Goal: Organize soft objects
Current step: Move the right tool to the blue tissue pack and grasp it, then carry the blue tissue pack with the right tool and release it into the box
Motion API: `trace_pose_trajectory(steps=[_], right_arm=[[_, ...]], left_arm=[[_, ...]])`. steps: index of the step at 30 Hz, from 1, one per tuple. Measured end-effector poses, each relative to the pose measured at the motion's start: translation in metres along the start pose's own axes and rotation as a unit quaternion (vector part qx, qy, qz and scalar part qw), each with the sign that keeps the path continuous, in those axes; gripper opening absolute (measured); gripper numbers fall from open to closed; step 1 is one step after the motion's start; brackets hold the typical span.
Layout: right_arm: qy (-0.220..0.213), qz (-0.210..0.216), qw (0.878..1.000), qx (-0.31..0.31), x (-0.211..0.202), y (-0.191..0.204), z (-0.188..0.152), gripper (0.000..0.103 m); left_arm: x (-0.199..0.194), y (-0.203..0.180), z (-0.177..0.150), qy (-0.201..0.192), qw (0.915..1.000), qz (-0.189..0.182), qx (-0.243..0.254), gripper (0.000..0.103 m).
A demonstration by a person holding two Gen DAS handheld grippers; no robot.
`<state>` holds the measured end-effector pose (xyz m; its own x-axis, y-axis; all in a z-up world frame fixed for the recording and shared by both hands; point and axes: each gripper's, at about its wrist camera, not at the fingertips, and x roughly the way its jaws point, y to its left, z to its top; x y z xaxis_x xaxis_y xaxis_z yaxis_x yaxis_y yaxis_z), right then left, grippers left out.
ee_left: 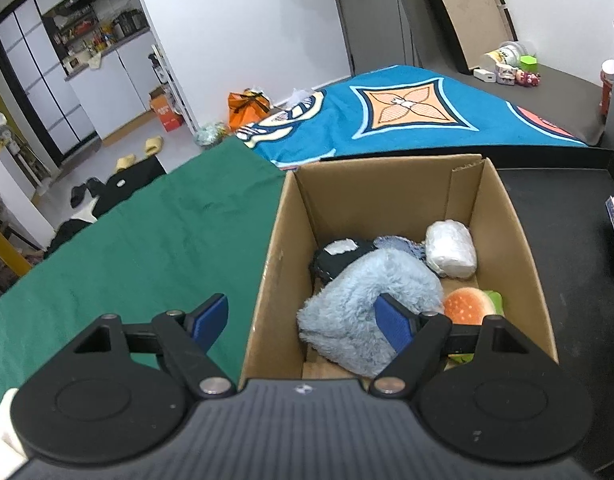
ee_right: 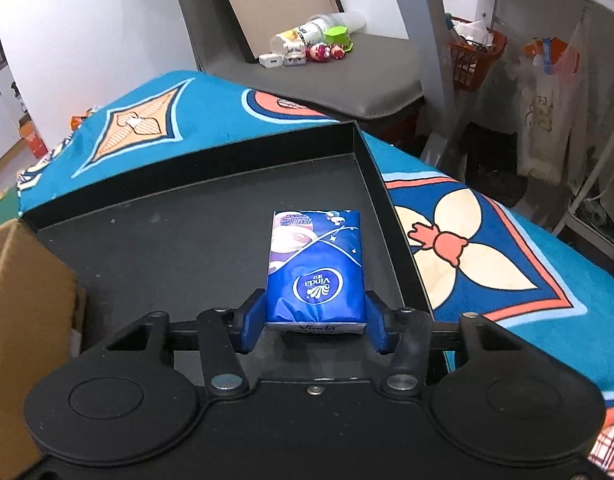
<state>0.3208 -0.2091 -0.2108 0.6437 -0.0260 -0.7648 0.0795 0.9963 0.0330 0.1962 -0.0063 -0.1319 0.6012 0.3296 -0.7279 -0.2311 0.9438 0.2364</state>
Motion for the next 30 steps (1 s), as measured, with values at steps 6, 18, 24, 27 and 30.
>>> trace_pose_trajectory(steps=[6,18,24,27,30], right_arm=[[-0.009,0.021,1.000,0.005,-0.025,0.009,-0.004,0.050],[-0.040,0.071,0.997,-0.004,-0.066,0.042,-0.001,0.050],[-0.050,0.096,0.994,-0.014,-0.082,0.063,0.000,0.050],[-0.053,0.106,0.993,-0.018,-0.088,0.074,0.000,0.050],[-0.055,0.113,0.992,-0.020,-0.094,0.084,-0.001,0.050]], left_arm=[[-0.006,0.005,-0.001,-0.004,0.9998,-0.020,-0.003,0.080],[-0.009,0.021,-0.008,-0.004,0.9978,-0.060,-0.027,0.076],[-0.006,0.033,-0.014,0.007,0.9952,-0.084,-0.049,0.062],[-0.005,0.038,-0.017,0.013,0.9941,-0.092,-0.055,0.052],[-0.004,0.044,-0.019,0.017,0.9925,-0.103,-0.064,0.044]])
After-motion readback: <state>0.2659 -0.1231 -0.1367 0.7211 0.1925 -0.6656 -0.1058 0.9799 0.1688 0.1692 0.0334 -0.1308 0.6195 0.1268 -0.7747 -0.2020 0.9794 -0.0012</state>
